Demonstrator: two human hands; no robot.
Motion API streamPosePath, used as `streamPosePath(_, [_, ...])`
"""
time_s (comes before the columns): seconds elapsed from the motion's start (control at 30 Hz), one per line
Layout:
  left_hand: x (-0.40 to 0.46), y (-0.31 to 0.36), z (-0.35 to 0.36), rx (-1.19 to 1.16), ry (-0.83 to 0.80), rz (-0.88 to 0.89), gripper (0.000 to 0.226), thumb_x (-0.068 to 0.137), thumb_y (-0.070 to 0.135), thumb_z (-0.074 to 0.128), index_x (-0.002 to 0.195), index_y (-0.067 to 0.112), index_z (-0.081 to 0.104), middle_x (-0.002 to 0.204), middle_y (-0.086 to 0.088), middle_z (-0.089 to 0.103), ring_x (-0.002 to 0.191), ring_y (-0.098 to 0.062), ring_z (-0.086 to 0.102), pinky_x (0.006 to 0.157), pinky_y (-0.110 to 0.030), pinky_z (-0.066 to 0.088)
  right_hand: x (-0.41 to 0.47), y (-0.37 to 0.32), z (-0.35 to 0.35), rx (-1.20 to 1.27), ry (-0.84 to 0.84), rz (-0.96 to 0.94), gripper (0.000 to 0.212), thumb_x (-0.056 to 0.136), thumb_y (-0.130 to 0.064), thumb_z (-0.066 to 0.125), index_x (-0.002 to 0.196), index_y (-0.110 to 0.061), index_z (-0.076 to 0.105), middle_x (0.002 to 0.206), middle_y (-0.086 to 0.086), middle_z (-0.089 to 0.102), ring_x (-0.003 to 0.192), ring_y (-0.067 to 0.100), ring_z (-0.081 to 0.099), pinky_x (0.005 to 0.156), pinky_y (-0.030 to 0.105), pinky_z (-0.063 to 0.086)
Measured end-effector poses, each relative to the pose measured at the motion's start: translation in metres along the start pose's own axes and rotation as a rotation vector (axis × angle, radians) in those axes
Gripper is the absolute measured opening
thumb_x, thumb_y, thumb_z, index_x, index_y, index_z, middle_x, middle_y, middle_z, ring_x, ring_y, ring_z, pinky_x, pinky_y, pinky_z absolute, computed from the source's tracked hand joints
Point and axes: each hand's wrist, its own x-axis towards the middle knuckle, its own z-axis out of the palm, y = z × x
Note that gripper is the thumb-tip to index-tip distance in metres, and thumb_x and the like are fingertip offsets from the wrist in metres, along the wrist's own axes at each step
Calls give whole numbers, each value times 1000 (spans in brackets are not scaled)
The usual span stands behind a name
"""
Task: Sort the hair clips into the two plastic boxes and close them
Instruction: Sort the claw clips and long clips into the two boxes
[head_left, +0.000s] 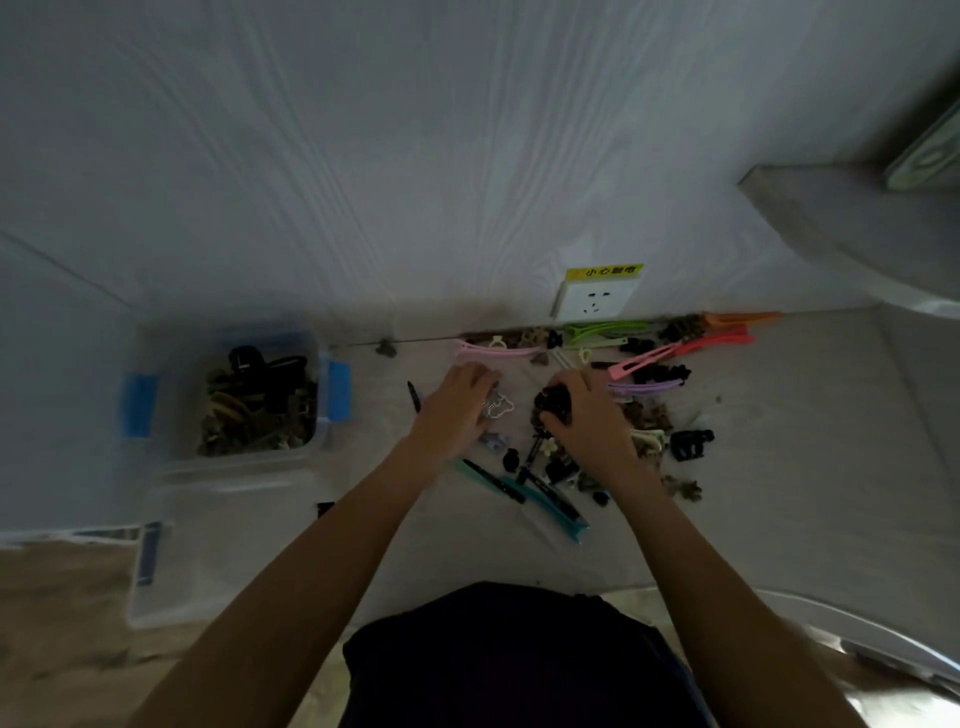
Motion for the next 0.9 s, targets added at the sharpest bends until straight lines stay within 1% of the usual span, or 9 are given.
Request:
streamPosePath(0.1, [3,-1,-6,-35,-46,-11,51,78,18,68,126,13,50,128,-11,49,118,-27,45,92,-37,45,-8,1,9,3,-6,33,31,87,-22,61,113,-13,46,122,11,46,107,31,51,87,41,49])
streamPosePath(0.27, [5,14,-36,-437,134,-91,48,80,25,71,124,18,51,122,-4,57,110,-17,55,90,-31,48,-13,0,8,78,45,75,28,89,-24,59,112,-16,47,118,9,50,102,27,53,80,37,48])
streamPosePath(0.37, [-9,26,-65,-889,179,-205,42,80,8,70,115,21,50,114,3,60,102,-4,60,85,-23,51,-15,-5,3,153,72,65,27,87,-25,60,111,-17,49,111,9,55,97,24,55,74,29,44])
streamPosePath(0.47, [-36,23,-98,-1056,390,-267,41,81,-7,63,107,21,47,106,0,59,85,2,63,73,-17,53,-14,-20,-2,279,89,29,25,85,-24,63,105,-14,52,101,7,59,90,22,57,75,28,45])
streamPosePath(0.6, [-96,-15,-138,-857,601,-444,39,81,10,69,111,19,45,101,8,58,81,5,61,73,-16,52,-13,-62,7,383,13,-68,25,84,-24,67,102,-15,53,100,3,59,86,17,59,66,12,44])
streamPosePath(0.67, [-123,-44,-149,-638,607,-555,46,75,28,76,109,25,46,102,6,58,90,-4,59,79,-22,48,-10,-83,16,385,-24,-145,29,83,-22,68,107,-12,55,103,2,60,90,16,59,71,16,48])
streamPosePath(0.73, [-140,-73,-152,-428,576,-599,50,68,37,77,108,24,52,107,-3,58,99,-19,56,86,-29,45,-5,-101,25,400,-66,-203,30,83,-20,67,109,-12,55,104,2,60,92,15,60,73,18,50])
streamPosePath(0.83, [-153,-102,-152,-196,482,-586,52,68,27,81,113,18,59,113,-14,56,107,-28,52,89,-25,36,2,-135,35,416,-143,-239,30,84,-19,66,112,-15,55,106,-1,60,91,10,57,74,13,47])
streamPosePath(0.9, [-151,-112,-157,-120,443,-543,53,67,19,80,117,20,61,117,-16,52,109,-30,49,93,-28,36,8,-153,39,450,-167,-280,31,83,-16,66,112,-14,55,106,-1,61,92,9,57,74,9,47])
